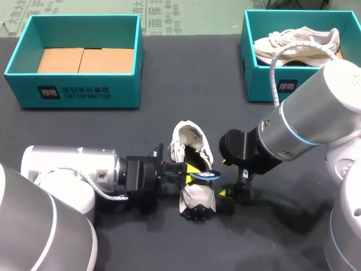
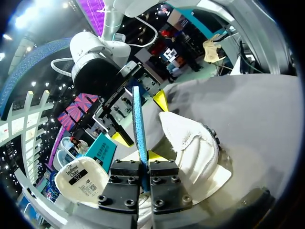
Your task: Take the shoe out of the shoebox, open the shoe tongue, remove and reinsert the insole, then place the shoe into the shoebox
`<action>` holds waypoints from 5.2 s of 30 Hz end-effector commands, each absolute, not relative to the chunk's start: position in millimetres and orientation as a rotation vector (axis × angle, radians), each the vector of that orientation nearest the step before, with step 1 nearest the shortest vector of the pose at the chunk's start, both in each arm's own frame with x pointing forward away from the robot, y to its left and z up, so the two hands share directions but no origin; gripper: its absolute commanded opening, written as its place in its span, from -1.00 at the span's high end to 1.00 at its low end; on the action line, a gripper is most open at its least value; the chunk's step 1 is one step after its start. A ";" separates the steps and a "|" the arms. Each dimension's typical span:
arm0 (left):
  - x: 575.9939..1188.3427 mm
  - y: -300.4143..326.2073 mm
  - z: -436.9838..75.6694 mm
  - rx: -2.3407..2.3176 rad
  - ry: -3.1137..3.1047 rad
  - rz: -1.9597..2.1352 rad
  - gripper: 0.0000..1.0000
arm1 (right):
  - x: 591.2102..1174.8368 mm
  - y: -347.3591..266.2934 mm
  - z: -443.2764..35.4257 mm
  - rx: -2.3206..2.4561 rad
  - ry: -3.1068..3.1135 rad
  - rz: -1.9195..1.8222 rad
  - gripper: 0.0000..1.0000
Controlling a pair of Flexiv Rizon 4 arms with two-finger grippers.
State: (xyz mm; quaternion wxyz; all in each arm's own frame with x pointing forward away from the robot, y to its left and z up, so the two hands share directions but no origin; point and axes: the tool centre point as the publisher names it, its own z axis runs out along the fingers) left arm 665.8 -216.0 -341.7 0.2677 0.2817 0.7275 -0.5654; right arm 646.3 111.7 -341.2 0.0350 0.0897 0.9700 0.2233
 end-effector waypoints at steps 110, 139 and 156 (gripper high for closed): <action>652.1 -226.2 -339.9 0.977 1.962 -1.486 1.00 | 645.1 111.6 -342.3 0.276 2.979 0.689 -1.00; 664.6 -219.0 -337.9 0.855 2.029 -1.551 0.26 | 645.1 111.6 -342.3 0.276 2.979 0.689 -1.00; 645.3 -219.4 -318.1 0.846 2.039 -1.672 0.47 | 645.1 111.6 -342.3 0.276 2.979 0.689 -1.00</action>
